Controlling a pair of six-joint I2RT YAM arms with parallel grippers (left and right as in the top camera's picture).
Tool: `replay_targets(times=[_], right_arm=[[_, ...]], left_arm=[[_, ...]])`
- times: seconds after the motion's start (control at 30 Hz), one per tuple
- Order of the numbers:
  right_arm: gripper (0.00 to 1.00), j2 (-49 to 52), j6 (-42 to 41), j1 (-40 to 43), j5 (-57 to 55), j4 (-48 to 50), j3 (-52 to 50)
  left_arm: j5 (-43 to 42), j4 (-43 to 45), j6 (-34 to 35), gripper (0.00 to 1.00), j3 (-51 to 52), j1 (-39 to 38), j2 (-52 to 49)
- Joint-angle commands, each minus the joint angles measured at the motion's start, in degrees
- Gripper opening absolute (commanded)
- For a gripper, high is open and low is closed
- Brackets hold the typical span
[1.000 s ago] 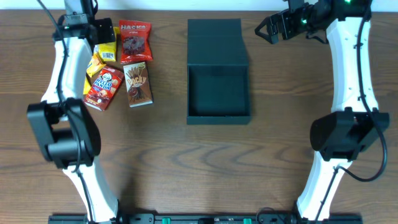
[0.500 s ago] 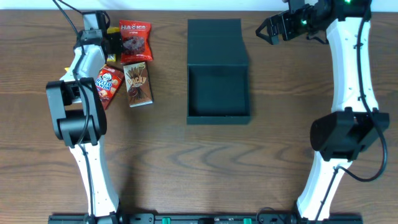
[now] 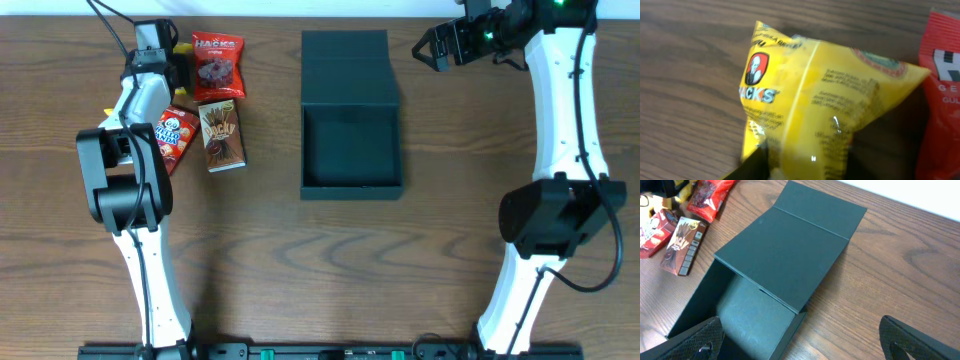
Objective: Pack container
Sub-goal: 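Reach the left gripper to the yellow Hacks bag and grasp it, then carry the yellow bag into the black box and release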
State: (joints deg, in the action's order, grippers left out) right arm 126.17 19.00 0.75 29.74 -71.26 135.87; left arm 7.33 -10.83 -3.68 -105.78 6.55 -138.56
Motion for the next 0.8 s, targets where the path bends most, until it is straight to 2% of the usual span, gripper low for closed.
replay_targets(times=[0.0,0.13,0.5,0.63,0.77], right_arm=[[0.99,0.22,-0.79,-0.83,0.04,-0.11,-0.15],[0.99,0.22,-0.79,-0.83,0.04,0.0,-0.15],[0.99,0.17,-1.03,0.13,0.07,1.86,-0.13],[0.99,0.17,-2.99,2.82,0.07,2.49,-0.13],[0.99,0.17,-5.38,6.75,0.09,3.28,-0.13]], left_arm=[[0.33,-0.33,-0.2,0.26,-0.83,0.2,-0.81],[0.37,-0.57,-0.2,0.09,-2.4,0.2,1.88],[0.5,-6.08,1.64,0.06,-3.08,-1.53,19.37],[-0.2,-14.05,7.67,0.06,-3.08,-4.7,27.58],[-9.16,-24.26,12.85,0.06,-3.08,-10.23,32.37]])
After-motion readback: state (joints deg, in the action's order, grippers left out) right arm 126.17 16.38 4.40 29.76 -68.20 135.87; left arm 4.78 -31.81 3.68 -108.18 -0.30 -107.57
